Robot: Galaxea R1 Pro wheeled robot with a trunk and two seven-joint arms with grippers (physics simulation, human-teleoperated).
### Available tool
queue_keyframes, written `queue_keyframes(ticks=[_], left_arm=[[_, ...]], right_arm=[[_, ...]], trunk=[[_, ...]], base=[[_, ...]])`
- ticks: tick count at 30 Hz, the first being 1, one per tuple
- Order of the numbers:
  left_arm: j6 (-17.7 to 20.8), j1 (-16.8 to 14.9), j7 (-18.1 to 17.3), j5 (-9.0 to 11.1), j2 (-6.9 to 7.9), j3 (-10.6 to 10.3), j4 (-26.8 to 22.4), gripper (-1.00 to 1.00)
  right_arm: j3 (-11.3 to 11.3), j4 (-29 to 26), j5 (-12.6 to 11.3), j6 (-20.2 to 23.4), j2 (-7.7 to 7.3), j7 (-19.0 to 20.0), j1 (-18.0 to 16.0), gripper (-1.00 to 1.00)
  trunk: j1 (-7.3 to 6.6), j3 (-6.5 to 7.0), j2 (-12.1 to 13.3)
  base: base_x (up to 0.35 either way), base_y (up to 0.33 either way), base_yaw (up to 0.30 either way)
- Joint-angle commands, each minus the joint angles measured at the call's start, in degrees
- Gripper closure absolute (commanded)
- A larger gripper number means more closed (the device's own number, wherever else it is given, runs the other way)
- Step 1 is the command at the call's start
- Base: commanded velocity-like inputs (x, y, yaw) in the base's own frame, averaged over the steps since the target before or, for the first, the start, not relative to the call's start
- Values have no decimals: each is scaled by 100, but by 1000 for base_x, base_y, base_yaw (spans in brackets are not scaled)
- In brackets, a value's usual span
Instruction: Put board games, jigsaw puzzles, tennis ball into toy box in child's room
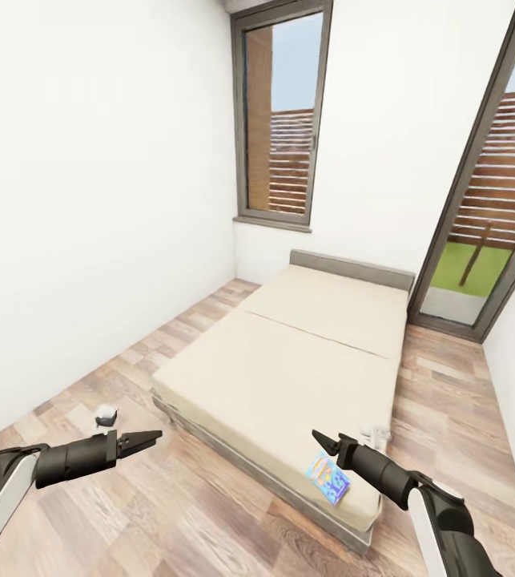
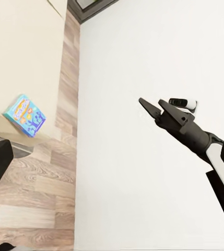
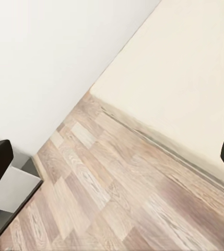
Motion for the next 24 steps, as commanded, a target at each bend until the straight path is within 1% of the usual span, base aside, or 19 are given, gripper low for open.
queue_keyframes(ticks=[1, 7, 9, 13, 15, 24], left_arm=[[23, -3, -16, 2, 2, 3, 0, -100], [23, -3, -16, 2, 9, 3, 0, -100], [23, -3, -16, 2, 42, 0, 1, -100], [23, -3, -16, 2, 85, -4, 0, -100], [23, -3, -16, 2, 98, -5, 0, -100], [23, -3, -16, 2, 107, -6, 1, -100]], right_arm=[[-15, 2, -27, 43, 7, 17, -7, -100], [-19, 20, -27, 43, 7, 12, -9, -100], [-21, 23, -27, 44, 7, 12, -7, -100], [-52, 31, -27, 43, 7, 13, -7, -100], [-102, 46, -27, 43, 9, 17, -7, -100], [-160, 63, -27, 43, 15, 20, -10, -100]], trunk=[[5, -7, -12], [5, 23, -12], [5, 33, -12], [5, 53, -12], [5, 63, -12], [5, 107, -12]], base=[[104, 223, -260], [120, 195, -260], [91, 84, -260], [46, 41, -260], [14, 13, -260], [4, 3, -259]])
